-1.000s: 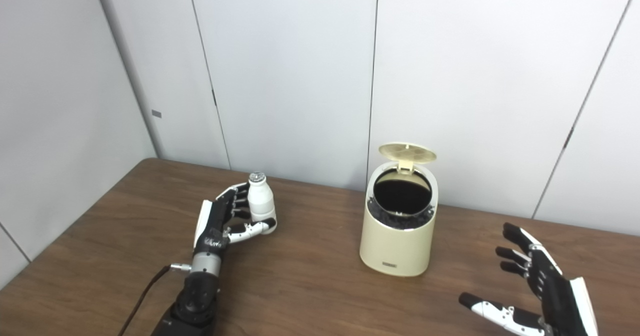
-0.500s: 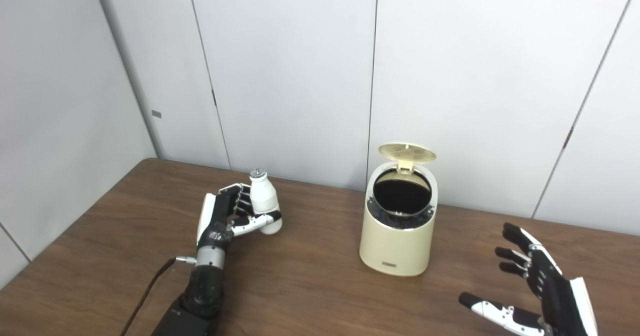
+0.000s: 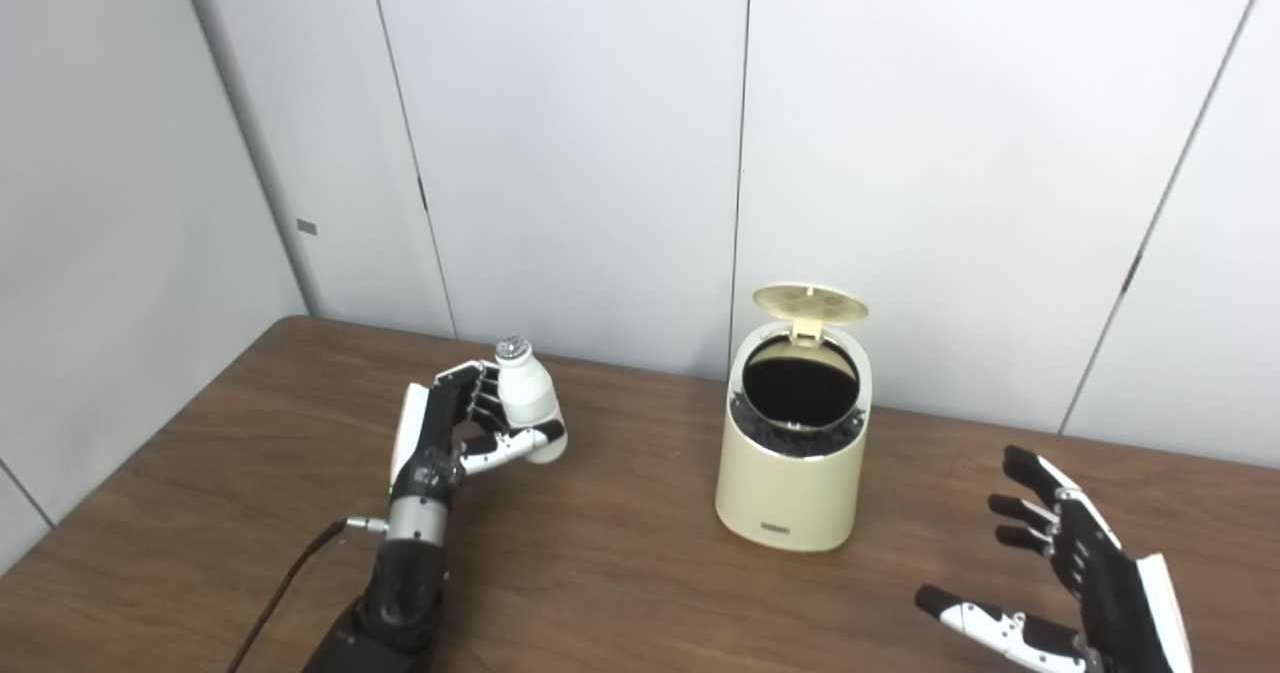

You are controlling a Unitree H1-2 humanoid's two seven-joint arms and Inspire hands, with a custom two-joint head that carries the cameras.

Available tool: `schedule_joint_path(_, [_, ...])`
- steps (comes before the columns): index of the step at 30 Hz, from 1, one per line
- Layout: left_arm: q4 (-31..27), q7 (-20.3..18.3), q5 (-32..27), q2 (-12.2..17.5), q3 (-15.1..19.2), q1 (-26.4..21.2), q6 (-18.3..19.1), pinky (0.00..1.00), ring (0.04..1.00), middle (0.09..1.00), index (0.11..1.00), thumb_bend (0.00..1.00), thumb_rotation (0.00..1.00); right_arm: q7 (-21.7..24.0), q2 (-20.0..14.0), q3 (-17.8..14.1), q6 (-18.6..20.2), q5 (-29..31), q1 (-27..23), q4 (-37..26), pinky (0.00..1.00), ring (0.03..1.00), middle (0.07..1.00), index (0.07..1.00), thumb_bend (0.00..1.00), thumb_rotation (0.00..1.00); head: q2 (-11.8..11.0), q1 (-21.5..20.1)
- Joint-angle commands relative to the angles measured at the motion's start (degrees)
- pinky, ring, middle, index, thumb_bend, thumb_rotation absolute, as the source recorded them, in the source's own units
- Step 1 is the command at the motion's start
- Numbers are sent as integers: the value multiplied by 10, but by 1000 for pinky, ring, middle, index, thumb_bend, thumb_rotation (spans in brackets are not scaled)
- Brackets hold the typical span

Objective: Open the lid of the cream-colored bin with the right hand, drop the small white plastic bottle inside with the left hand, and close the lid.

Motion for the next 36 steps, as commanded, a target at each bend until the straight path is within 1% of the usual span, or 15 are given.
schedule_joint_path(1, [-39,-9,5,-1,-6,-3,9,392,445,476,491,506,0,-9,3,3,-36,-6,-16,0,686,758,855,829,755,0,-2,-5])
schedule_joint_path(3, [-73,-21,11,0,-10,-4,32,382,438,473,497,506,0,-15,3,5,-47,-17,-18,12,685,756,850,827,758,4,-5,-14])
schedule_joint_path(5, [-100,-35,14,2,-14,-9,46,382,439,469,499,506,0,-21,5,8,-56,-29,-20,24,676,750,846,824,761,23,-8,-21])
schedule_joint_path(8, [-128,-54,12,4,-19,-21,50,387,447,477,488,506,0,-30,6,13,-65,-43,-22,42,671,743,839,821,764,66,-16,-33])
schedule_joint_path(12, [-161,-78,17,6,-27,-40,62,372,438,478,491,506,0,-44,10,15,-81,-58,-27,67,662,733,829,818,774,117,-24,-46])
schedule_joint_path(13, [-171,-83,19,5,-28,-45,70,369,437,479,492,506,0,-46,12,15,-83,-58,-29,72,662,731,828,818,776,127,-26,-50])
schedule_joint_path(15, [-191,-95,19,3,-30,-55,87,366,440,483,487,506,0,-50,16,15,-84,-57,-31,77,656,733,829,817,779,125,-29,-55])
schedule_joint_path(18, [-210,-110,17,1,-33,-70,101,358,440,484,492,506,0,-54,22,16,-86,-60,-33,84,660,742,835,820,774,116,-35,-63])
schedule_joint_path(20, [-215,-118,14,0,-34,-79,104,355,437,482,488,506,0,-59,26,17,-91,-64,-36,91,665,744,832,818,774,127,-38,-68])
schedule_joint_path(23, [-212,-128,15,3,-38,-98,92,353,434,478,491,505,0,-64,32,18,-89,-69,-39,97,669,744,831,818,770,122,-44,-79])
schedule_joint_path(27, [-213,-138,15,2,-40,-114,98,350,431,476,494,506,0,-72,38,20,-95,-74,-42,105,672,743,830,816,772,132,-48,-90])
schedule_joint_path(31, [-206,-145,16,-2,-47,-125,91,344,428,476,496,505,0,-82,43,24,-95,-81,-45,108,665,740,830,816,791,207,-51,-99])
schedule_joint_path(36, [-201,-145,25,-11,-60,-132,94,355,431,472,497,506,0,-89,46,27,-93,-88,-47,108,671,743,827,816,779,189,-53,-106])
